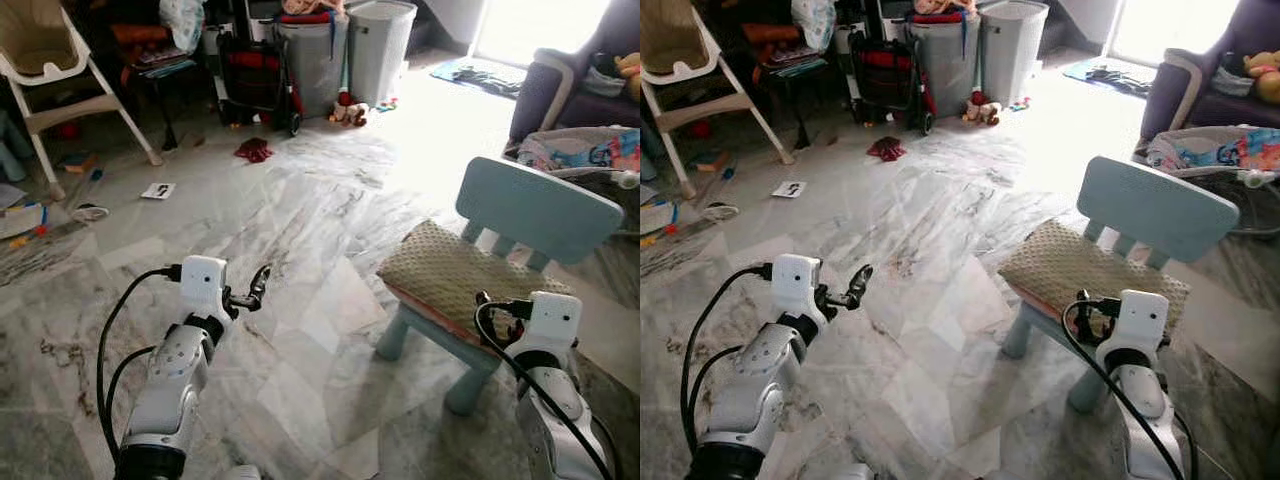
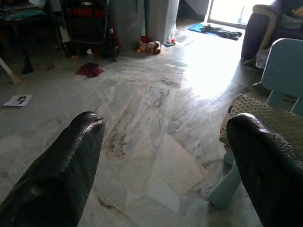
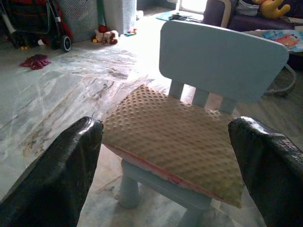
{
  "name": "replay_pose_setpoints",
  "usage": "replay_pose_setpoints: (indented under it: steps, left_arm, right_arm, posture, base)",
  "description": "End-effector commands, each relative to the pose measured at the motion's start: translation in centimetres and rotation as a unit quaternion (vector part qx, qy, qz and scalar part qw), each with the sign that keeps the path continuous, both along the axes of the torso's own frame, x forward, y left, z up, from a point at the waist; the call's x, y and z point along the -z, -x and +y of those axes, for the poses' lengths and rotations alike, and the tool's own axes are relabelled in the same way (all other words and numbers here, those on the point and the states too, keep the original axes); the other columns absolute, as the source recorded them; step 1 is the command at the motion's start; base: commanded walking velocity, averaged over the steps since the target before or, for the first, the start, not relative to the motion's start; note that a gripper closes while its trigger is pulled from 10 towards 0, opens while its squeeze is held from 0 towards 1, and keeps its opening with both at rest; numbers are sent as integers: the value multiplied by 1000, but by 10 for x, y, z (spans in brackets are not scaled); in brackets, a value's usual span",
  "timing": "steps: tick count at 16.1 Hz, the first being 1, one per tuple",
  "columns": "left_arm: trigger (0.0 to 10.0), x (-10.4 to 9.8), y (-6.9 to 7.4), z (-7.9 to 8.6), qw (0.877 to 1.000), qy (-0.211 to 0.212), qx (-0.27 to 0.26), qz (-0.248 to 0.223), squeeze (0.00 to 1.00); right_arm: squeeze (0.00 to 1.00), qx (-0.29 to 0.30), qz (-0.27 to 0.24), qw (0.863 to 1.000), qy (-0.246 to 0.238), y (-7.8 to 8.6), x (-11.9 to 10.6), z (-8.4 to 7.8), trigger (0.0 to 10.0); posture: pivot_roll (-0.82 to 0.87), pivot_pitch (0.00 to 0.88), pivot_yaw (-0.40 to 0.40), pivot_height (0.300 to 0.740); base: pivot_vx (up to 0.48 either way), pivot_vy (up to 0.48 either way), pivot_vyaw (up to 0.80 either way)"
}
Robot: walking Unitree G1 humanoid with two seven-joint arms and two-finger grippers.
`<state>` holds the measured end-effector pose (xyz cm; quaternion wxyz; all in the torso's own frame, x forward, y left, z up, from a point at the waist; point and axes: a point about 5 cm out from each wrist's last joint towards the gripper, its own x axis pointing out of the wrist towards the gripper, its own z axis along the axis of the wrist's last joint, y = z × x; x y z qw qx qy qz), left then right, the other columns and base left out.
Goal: Move the pillow to the sofa
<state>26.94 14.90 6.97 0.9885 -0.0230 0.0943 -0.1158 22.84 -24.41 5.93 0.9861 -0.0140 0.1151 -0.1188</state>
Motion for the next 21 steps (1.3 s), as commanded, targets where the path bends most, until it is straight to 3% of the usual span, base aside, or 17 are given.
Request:
replay_pose_setpoints:
  steps: [1, 15, 21]
  left_arm:
    - [10000, 1, -1, 3, 1000, -2, -5, 5, 0]
    - [10000, 6, -1, -1, 1000, -4, 3, 15, 0]
    - [10000, 4, 0, -8, 1000, -23, -5, 7, 0]
  right_arm:
    - [0, 2, -2, 1000, -6, -2, -1, 0, 10000]
    - [0, 3, 0, 1000, -16, -7, 3, 9, 10000]
    - [0, 4, 3, 1000, -22, -8, 7, 12, 10000]
  posture:
    - [-75, 0, 16, 740]
    - [-78, 0, 20, 740]
    - [-68, 0, 18, 740]
  base:
    - [0, 409, -425]
    - [0, 354, -800]
    - [0, 40, -800]
